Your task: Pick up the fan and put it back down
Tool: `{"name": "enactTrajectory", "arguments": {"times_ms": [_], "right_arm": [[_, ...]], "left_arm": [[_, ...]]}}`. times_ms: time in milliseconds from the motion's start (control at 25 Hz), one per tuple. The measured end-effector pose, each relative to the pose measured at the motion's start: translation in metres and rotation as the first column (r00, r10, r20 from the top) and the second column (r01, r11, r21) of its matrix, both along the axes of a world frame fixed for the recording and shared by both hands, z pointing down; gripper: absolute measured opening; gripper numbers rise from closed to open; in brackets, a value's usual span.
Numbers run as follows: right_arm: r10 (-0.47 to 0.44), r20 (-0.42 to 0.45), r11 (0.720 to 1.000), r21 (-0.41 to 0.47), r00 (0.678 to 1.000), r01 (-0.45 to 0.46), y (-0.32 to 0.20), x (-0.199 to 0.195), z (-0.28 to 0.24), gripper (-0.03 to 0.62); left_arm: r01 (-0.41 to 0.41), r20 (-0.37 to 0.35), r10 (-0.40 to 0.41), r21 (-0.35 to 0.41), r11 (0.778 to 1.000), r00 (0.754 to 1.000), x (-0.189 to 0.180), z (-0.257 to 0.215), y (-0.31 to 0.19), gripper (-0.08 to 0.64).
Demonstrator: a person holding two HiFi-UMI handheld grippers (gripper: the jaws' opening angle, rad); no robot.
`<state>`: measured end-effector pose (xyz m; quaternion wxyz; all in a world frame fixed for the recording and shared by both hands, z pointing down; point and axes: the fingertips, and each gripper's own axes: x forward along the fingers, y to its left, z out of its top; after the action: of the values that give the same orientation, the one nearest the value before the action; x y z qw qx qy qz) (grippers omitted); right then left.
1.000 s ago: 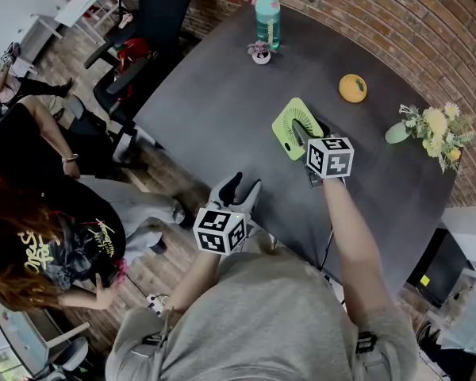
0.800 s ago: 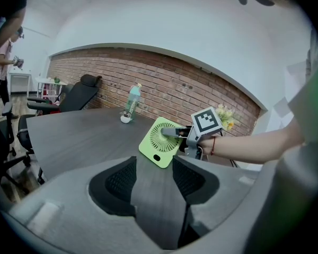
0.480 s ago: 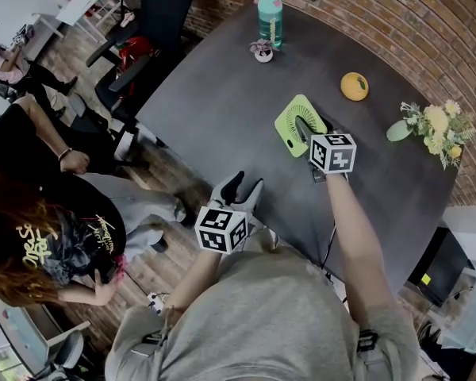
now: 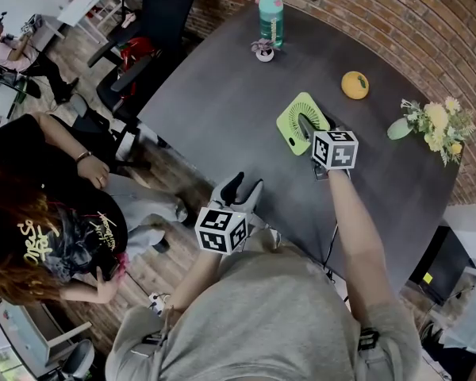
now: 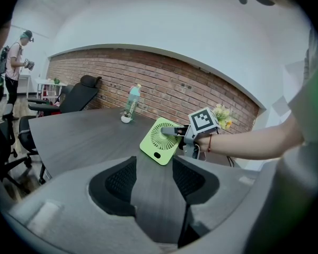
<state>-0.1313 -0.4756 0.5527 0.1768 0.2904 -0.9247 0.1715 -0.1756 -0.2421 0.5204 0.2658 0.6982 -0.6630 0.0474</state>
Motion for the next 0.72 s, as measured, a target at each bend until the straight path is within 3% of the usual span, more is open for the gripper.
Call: {"name": "enactTrajectory", "arguments": {"times_ms": [720], "right_arm": [[0.078, 0.019, 0.995, 0.067, 0.997, -0.079, 0.019, 0.034, -0.033, 0.261]], "left_arm": [[-0.023, 0.015, 0.023, 0.035, 0.999, 1.0, 0.007, -0.018, 0.012, 0.202]]}}
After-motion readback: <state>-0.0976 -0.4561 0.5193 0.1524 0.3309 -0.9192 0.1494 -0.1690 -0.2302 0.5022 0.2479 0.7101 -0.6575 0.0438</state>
